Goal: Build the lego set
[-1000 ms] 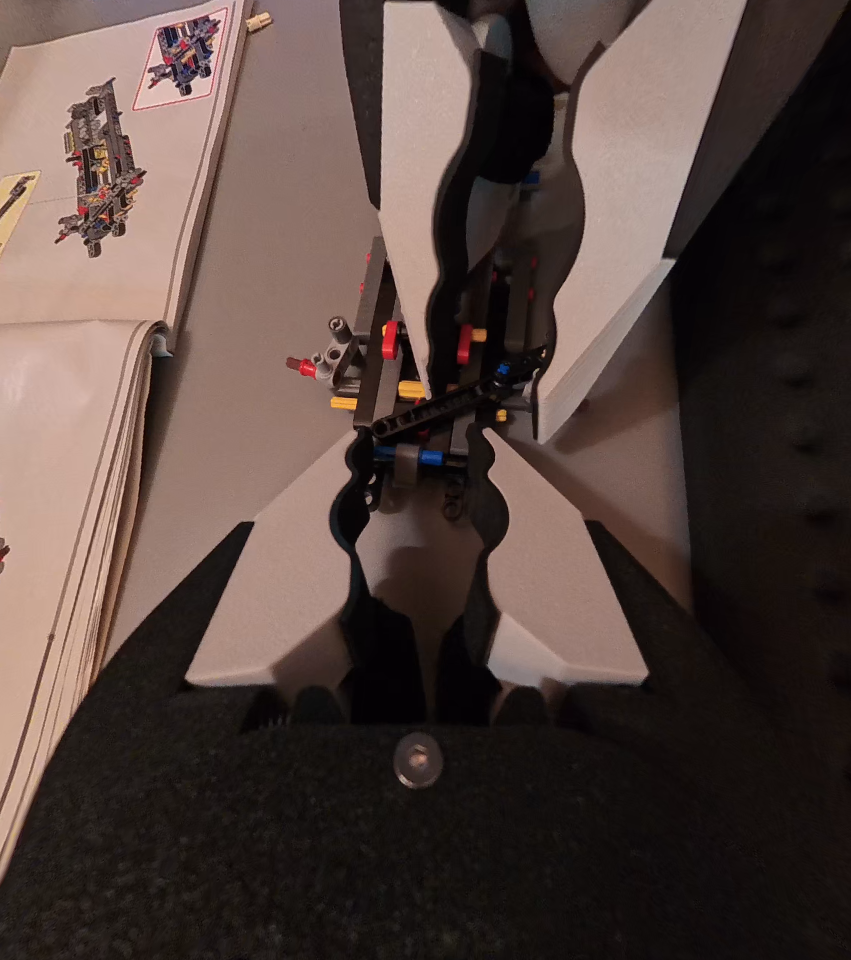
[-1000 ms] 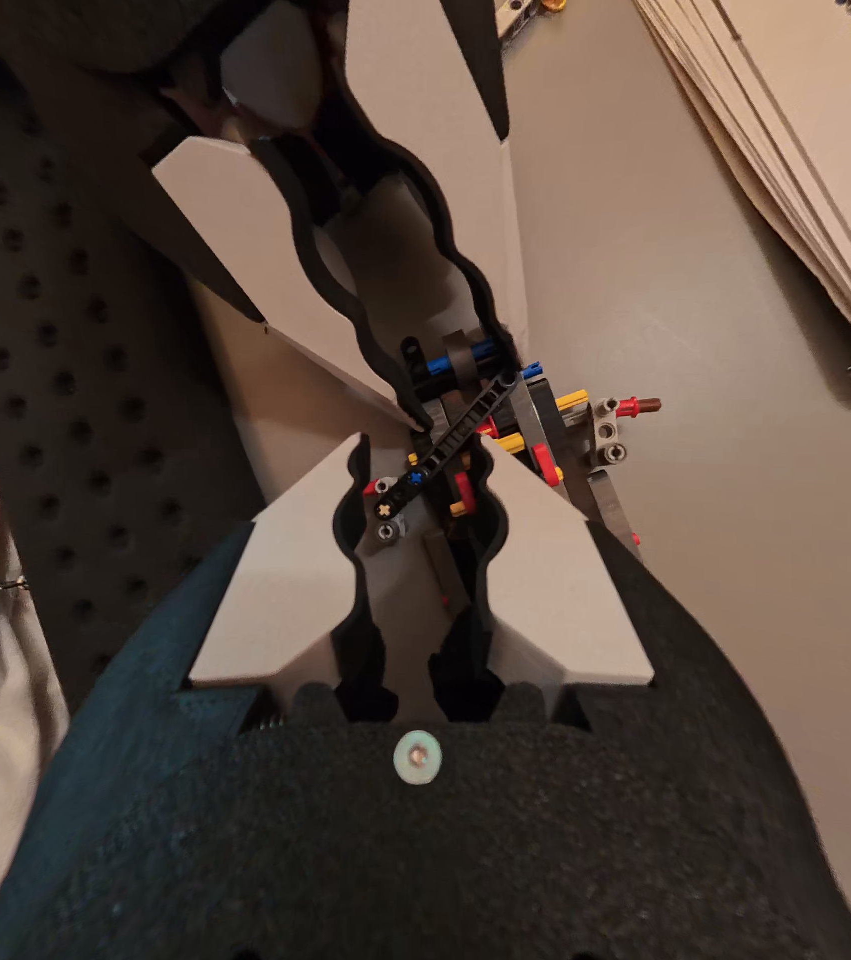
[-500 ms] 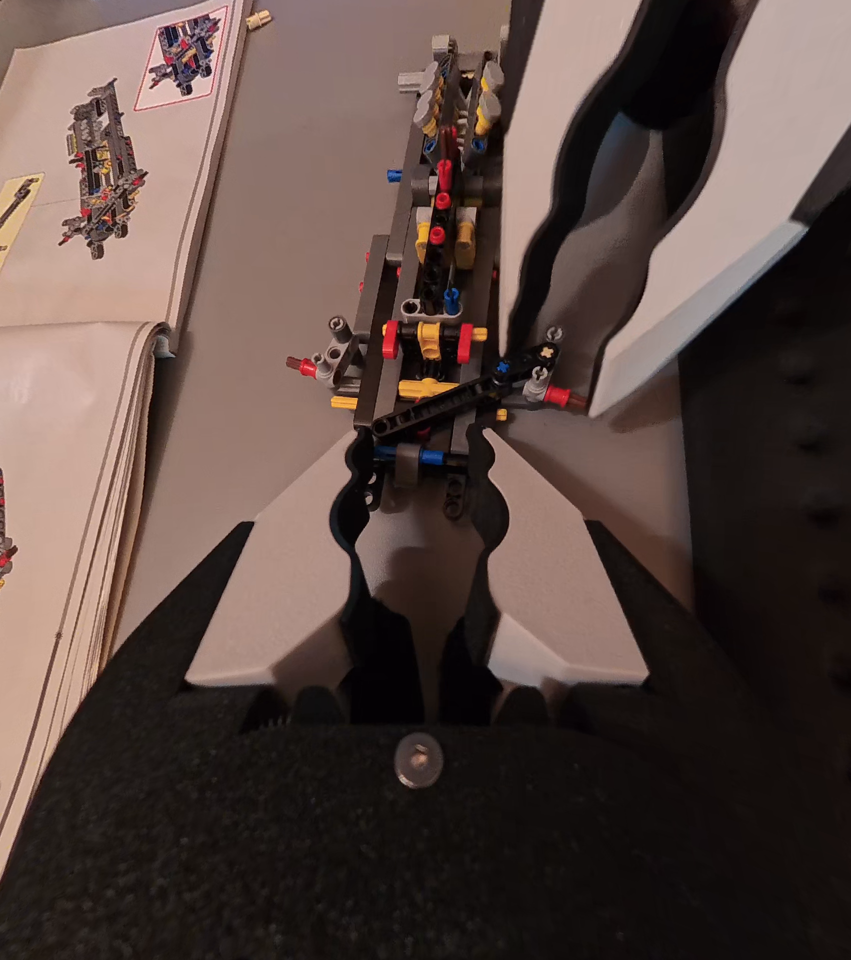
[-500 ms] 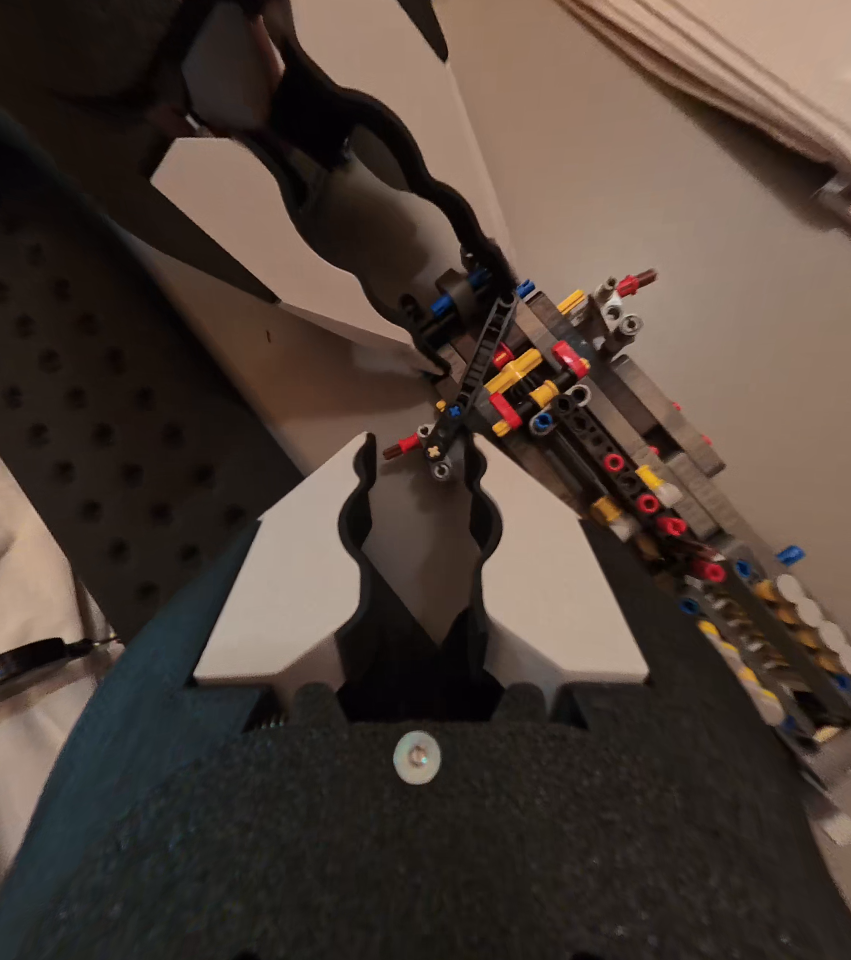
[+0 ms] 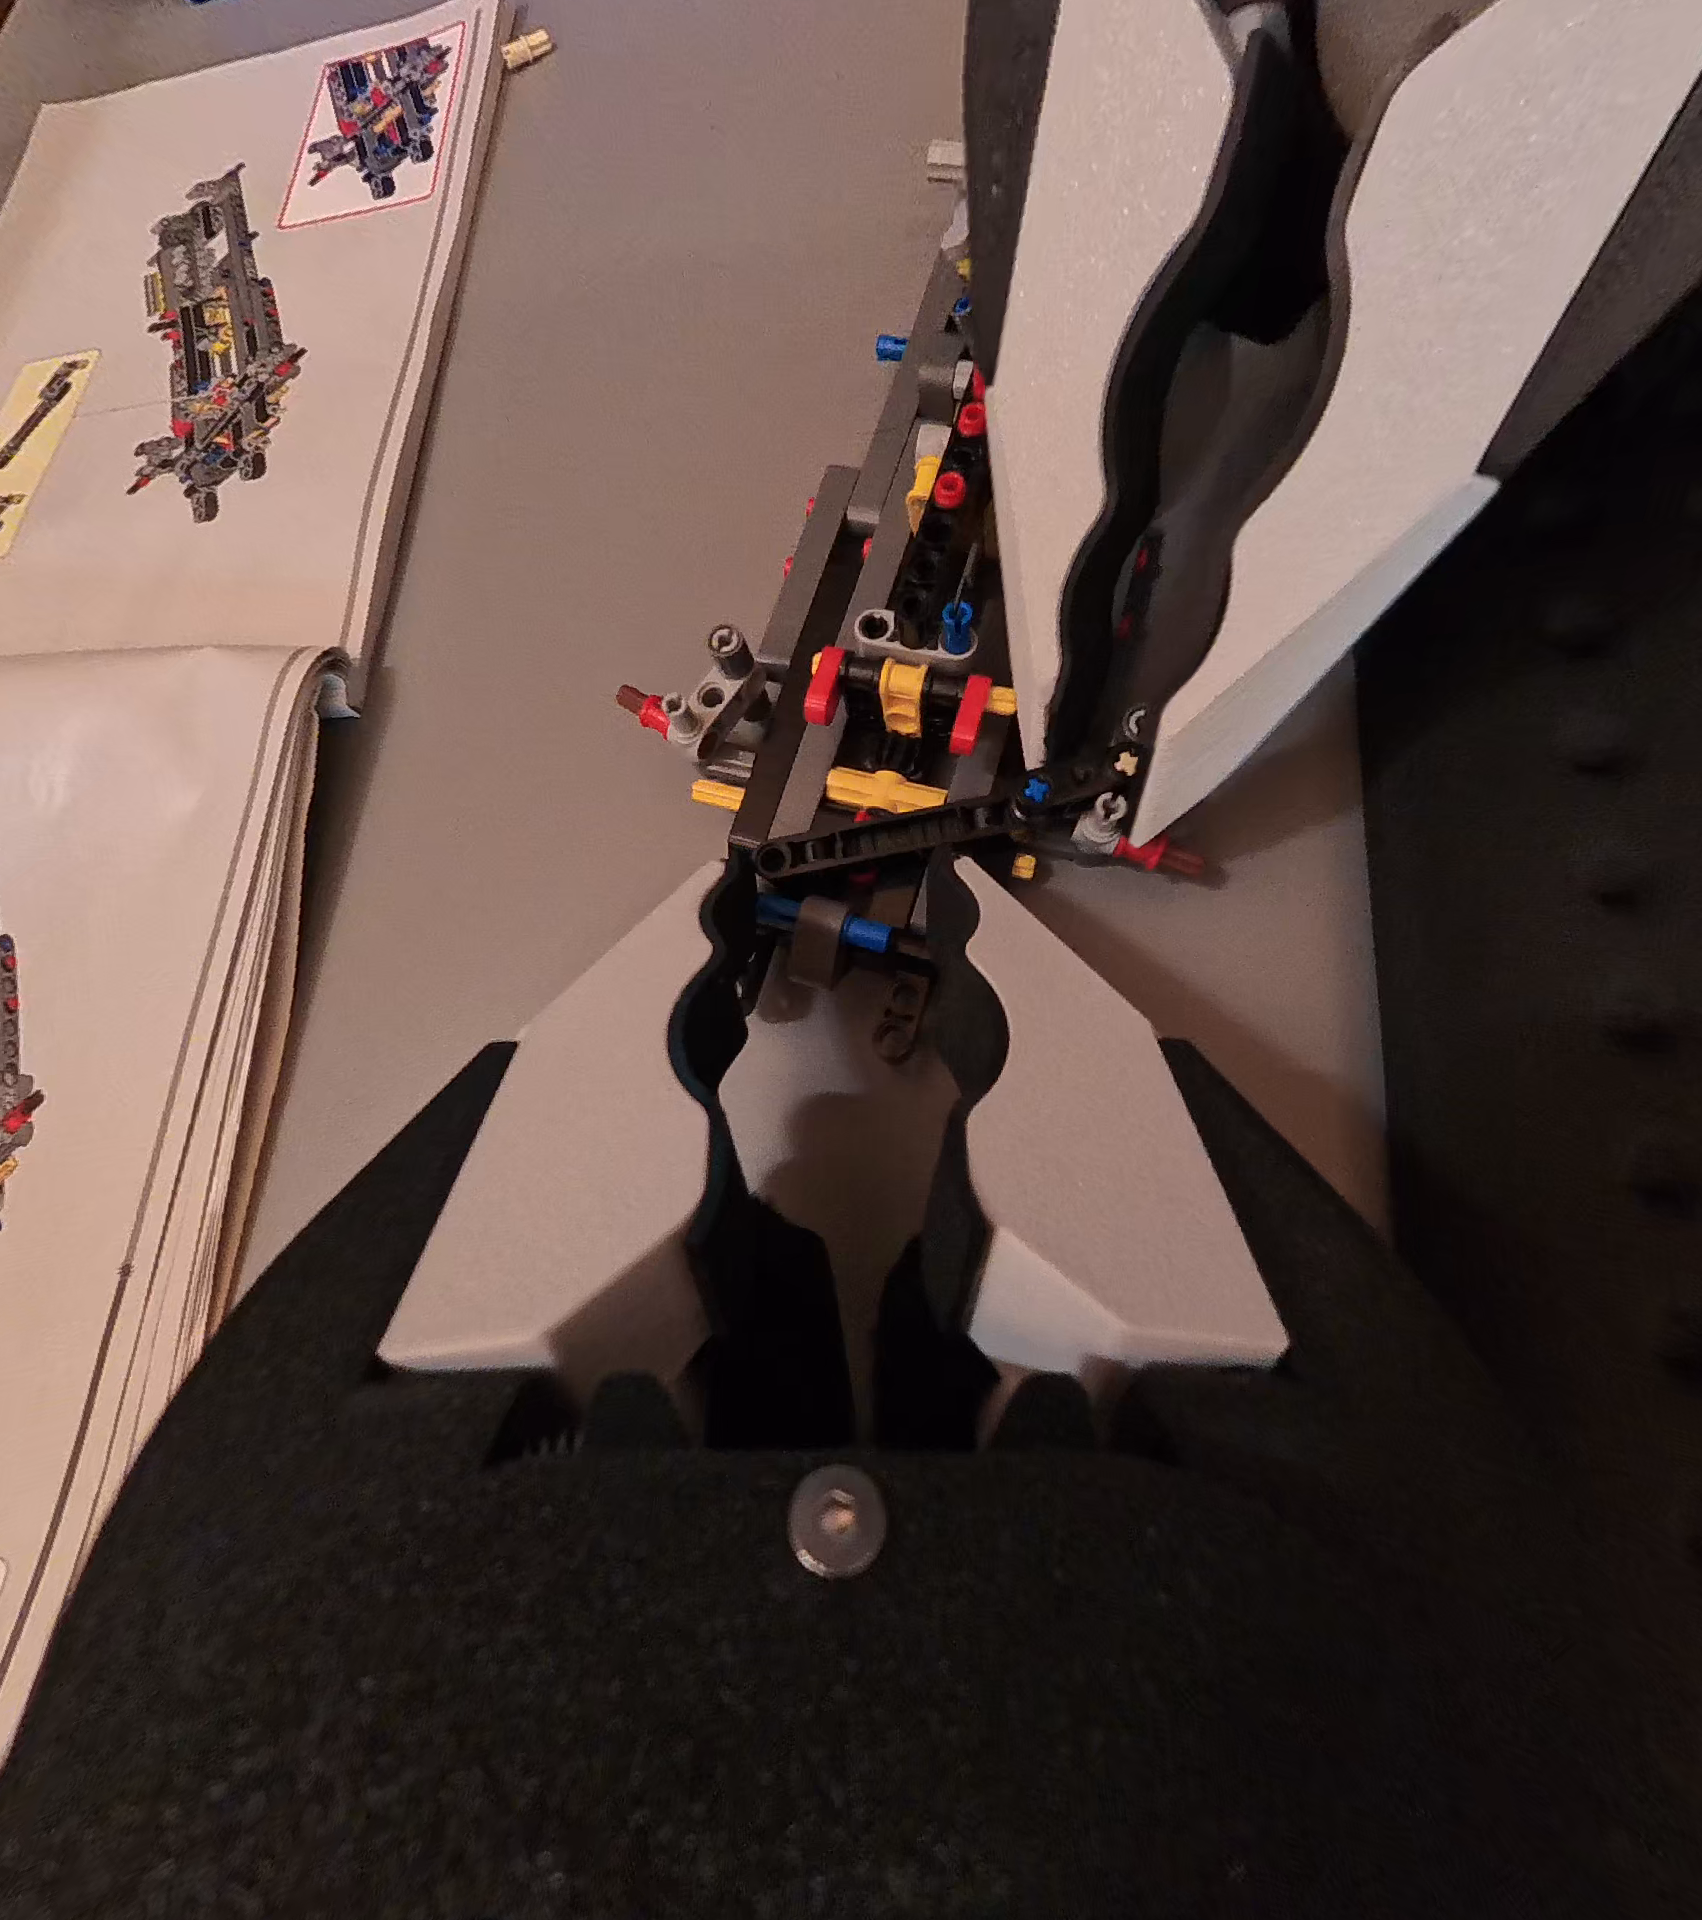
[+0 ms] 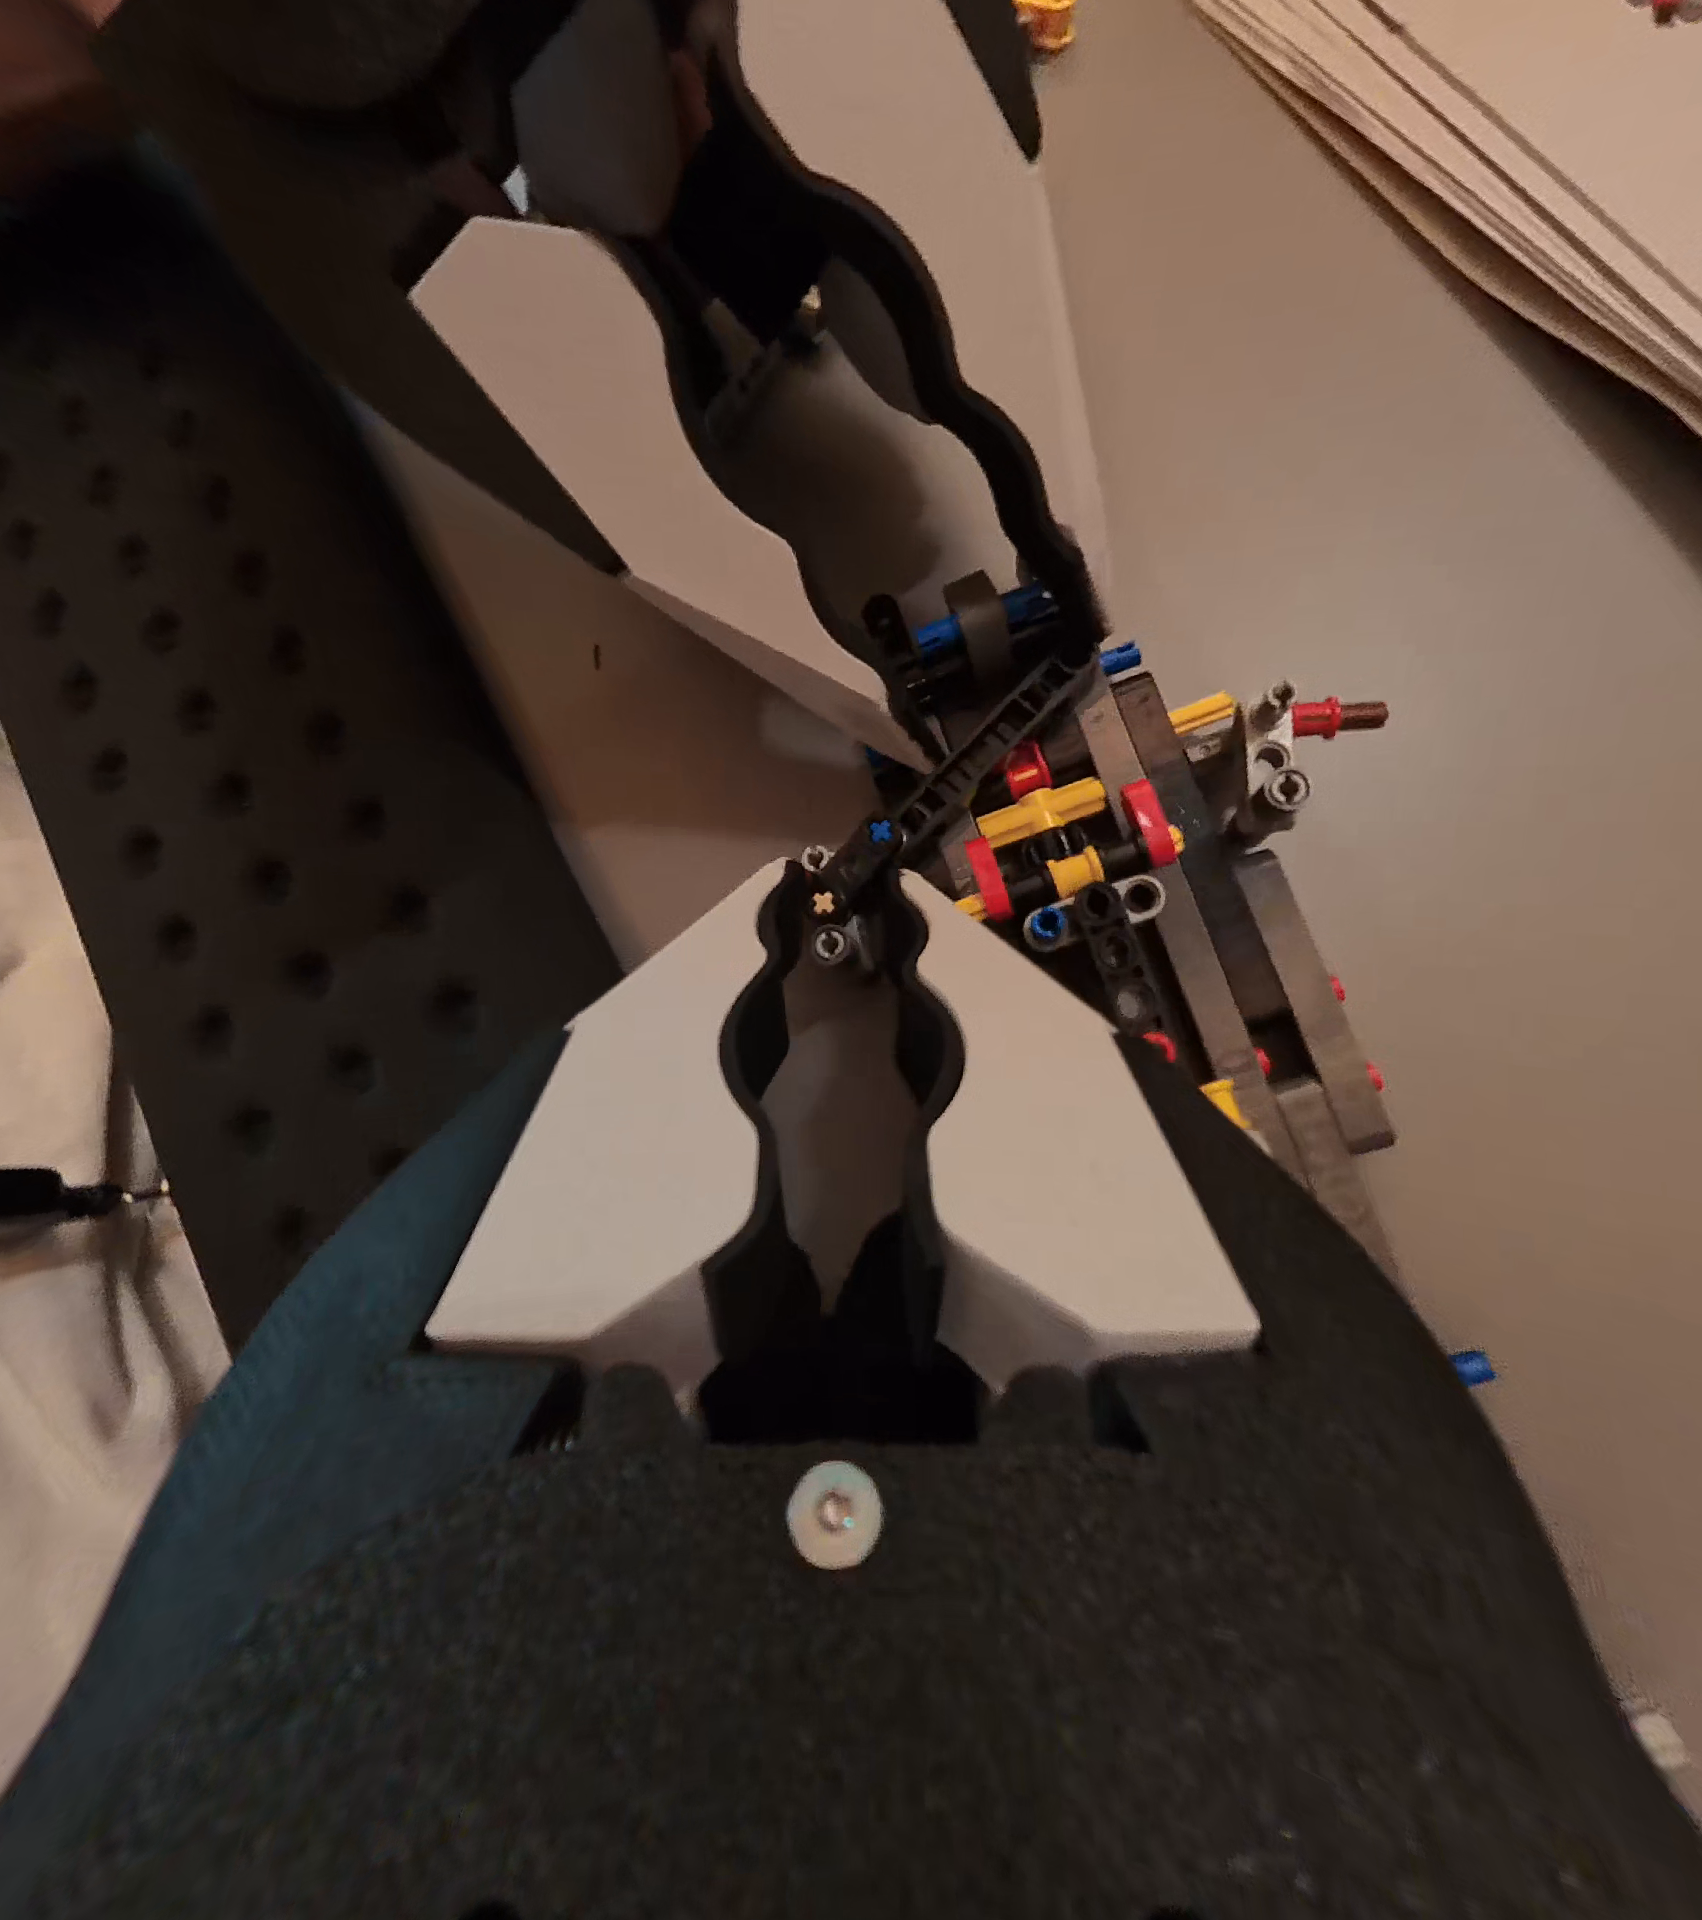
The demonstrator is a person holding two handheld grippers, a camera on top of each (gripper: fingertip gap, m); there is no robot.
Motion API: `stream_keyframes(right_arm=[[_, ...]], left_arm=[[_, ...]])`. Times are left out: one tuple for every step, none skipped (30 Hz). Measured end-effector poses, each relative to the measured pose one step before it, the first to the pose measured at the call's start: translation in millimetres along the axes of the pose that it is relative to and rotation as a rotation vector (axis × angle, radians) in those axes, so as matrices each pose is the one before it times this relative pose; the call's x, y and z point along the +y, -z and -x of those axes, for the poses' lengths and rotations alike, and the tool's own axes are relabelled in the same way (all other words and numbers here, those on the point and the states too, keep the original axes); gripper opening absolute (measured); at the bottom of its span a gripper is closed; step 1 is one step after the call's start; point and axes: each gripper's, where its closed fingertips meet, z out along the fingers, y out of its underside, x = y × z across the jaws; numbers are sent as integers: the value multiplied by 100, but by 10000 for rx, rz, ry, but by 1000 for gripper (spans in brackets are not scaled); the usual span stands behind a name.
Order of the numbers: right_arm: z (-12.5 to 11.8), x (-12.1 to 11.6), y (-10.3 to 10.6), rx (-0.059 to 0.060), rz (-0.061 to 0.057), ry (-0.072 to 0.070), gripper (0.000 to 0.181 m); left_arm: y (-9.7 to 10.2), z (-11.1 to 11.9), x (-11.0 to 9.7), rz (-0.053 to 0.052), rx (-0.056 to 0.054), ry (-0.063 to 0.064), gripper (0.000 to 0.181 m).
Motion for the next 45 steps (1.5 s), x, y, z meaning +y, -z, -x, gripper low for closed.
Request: stream_keyframes(right_arm=[[-11, 8, 5, -112, 103, 157, 13], [-45, -26, 4, -88, 93, -92, 13], [-83, -31, -6, 10, 64, -248, 14], [-35, 5, 5, 65, 76, -290, 14], [3, 32, 33, 136, 93, -306, 15], [-18, -20, 67, 203, 45, -283, 16], [-6, -198, 127, 244, -75, -371, 19], [91, -337, 130, 201, -171, -403, 24], [35, -124, 38, 256, -57, -329, 26], [-114, 113, -106, 339, 87, -169, 25], [-200, 266, -231, 377, 145, -10, 22], [-164, 111, -213, 364, 6, 86, 20], [-56, -53, -48, 284, -117, 170, 18], [-33, 27, -34, 173, 21, 239, 16], [-2, 22, 20, 76, 47, 292, 15], [17, 32, 23, -1, 95, 338, 15], [77, 22, 28, -78, 117, 439, 15], [67, 10, 17, -80, 79, 617, 15], [64, 6, 11, -121, 21, 534, 14], [86, 5, 13, -207, 22, 370, 14], [31, 20, 2, -240, -29, 282, 14], [44, 6, 8, -314, -26, 120, 13], [18, 12, 8, -267, -27, 203, 13], [-40, 14, 12, -154, -22, 210, 14], [-45, 1, -12, -115, 36, -51, 14], [-47, -14, -11, -60, 67, -222, 13], [1, 2, 2, -21, 0, -50, 13], [-7, 2, 47, 21, -46, 38, 14], [-23, -1, 83, 47, -50, -37, 14], [-124, -136, 185, 117, -137, -127, 21], [56, -214, 328, -19, -213, -119, 26], [38, -219, 481, -39, -241, -134, 30], [-56, -202, 621, -30, -263, -76, 30], [-349, -123, 749, 115, -263, -67, 30], [-647, -11, 780, 225, -254, -71, 29], [-866, 75, 767, 264, -257, -47, 30], [-1152, 126, 734, 365, -305, -92, 30], [-1348, 82, 690, 421, -390, -217, 30], [-1326, -87, 625, 310, -497, -284, 30], [-1356, -362, 587, 225, -631, -322, 30], [-1487, -559, 509, 237, -730, -391, 30], [-1522, -587, 366, 189, -753, -376, 31], [-1567, -435, 239, 171, -642, -238, 33], [-1683, -237, 136, 301, -431, -299, 35], [-1652, -104, 48, 290, -292, -303, 39]], left_arm=[[-6, 4, 8, 1, -5, 3, 31], [11, 48, 36, 21, -35, -21, 31], [25, 67, 39, 25, -49, -5, 30], [17, 27, 27, 9, -14, 23, 30], [16, -37, 2, 4, 12, 24, 30], [-1, -8, 1, 8, -10, 9, 29], [-5, 9, 2, 8, -33, -23, 29], [-16, -5, -5, 6, -13, -14, 29], [-19, -25, -11, 2, 20, 20, 28], [-32, -57, -28, -7, 40, 33, 29], [-26, -48, -30, -8, 24, 14, 29], [0, 6, -1, 10, -24, -14, 29], [2, 33, 5, 7, -23, -14, 29], [-1, 3, 11, -12, 8, 22, 28], [8, -23, 0, -14, 22, 14, 28], [1, -23, 4, -9, 18, -21, 28], [6, -37, -11, -11, 19, -33, 29], [18, -16, -4, -8, 24, -28, 29], [31, -27, 15, -20, 38, -15, 29], [23, -24, 23, -23, 44, -4, 29], [20, -21, 12, -12, 28, 2, 28], [9, -26, 13, -2, 10, -22, 28], [2, -10, -7, 0, -3, -31, 28], [1, -1, -3, 2, -10, -9, 28], [-5, 40, 0, 7, -37, 14, 28], [7, 39, 8, 10, -45, 3, 28], [6, 16, 6, 8, -22, -10, 27], [14, -6, -6, 2, -10, -9, 28], [0, -26, -10, 1, -6, -13, 28], [24, -11, -4, 1, -12, -25, 28], [29, -7, 13, -2, -6, -31, 28], [54, -3, 16, -5, 9, -17, 28], [104, 46, -26, -39, -15, 15, 32], [203, 101, -119, -98, -23, 55, 36], [299, 140, -234, -172, 4, 113, 37], [388, 195, -346, -238, 15, 185, 38], [435, 294, -423, -266, -5, 232, 38], [459, 418, -440, -278, -54, 267, 38], [445, 577, -469, -285, -122, 314, 38], [388, 638, -466, -268, -151, 357, 38], [313, 580, -467, -248, -133, 368, 37], [215, 561, -439, -215, -152, 349, 37], [79, 621, -329, -139, -241, 345, 36], [-77, 539, -204, -39, -229, 332, 37], [-209, 161, -159, 25, -50, 255, 36]])
